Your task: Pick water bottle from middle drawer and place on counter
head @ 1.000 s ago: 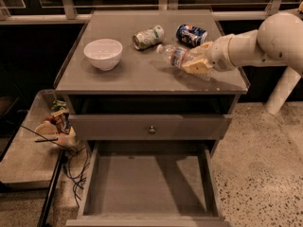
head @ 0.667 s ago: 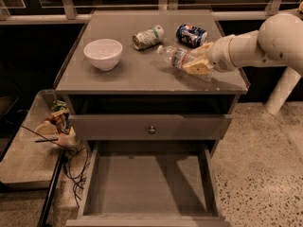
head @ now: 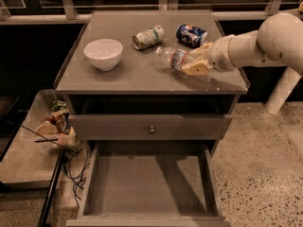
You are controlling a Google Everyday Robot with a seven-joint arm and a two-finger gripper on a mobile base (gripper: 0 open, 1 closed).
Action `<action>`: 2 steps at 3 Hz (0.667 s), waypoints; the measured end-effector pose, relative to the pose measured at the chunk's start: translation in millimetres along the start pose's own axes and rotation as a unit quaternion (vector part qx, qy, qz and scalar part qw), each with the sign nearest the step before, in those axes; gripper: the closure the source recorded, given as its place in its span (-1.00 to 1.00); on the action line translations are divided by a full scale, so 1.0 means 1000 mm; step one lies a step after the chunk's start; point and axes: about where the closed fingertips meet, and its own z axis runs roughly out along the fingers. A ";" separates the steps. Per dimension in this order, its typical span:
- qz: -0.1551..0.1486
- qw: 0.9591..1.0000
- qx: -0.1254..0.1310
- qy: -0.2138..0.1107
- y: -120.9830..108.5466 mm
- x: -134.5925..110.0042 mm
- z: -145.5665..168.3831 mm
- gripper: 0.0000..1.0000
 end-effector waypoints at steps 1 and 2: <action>0.000 1.000 0.000 0.000 0.000 0.000 0.000 -0.64; 0.000 1.000 0.000 0.000 0.000 0.000 0.000 -1.00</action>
Offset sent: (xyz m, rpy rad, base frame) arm 0.0000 0.0000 0.0000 0.0000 0.0000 0.0000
